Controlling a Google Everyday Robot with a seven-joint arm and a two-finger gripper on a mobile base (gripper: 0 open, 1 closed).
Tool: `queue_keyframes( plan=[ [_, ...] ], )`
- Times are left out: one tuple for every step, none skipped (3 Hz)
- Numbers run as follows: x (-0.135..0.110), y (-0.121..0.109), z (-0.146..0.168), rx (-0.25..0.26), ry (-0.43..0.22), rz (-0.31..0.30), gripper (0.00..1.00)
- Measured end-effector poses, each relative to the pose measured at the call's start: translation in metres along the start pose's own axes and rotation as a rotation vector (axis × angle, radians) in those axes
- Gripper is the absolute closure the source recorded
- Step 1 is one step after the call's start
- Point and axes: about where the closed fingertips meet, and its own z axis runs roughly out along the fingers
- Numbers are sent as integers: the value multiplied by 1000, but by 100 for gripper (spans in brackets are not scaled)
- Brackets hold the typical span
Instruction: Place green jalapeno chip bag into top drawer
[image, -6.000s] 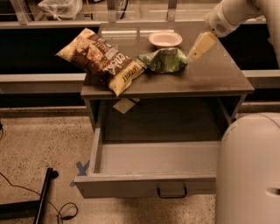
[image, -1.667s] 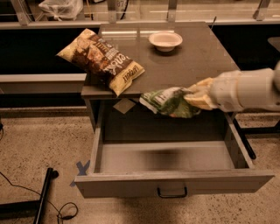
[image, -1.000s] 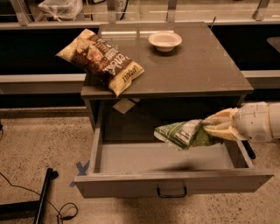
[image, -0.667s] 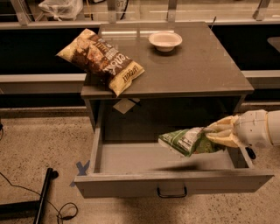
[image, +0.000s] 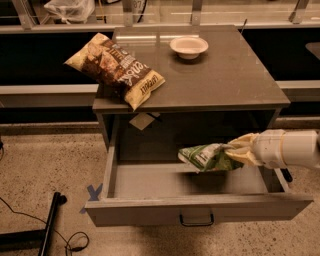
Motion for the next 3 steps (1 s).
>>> queue_keyframes(
  plan=[
    [-2, -6, 23, -12, -63, 12, 13],
    [-11, -8, 15, -19, -84, -15, 0],
    [-42, -26, -45, 49, -115, -73, 0]
  ],
)
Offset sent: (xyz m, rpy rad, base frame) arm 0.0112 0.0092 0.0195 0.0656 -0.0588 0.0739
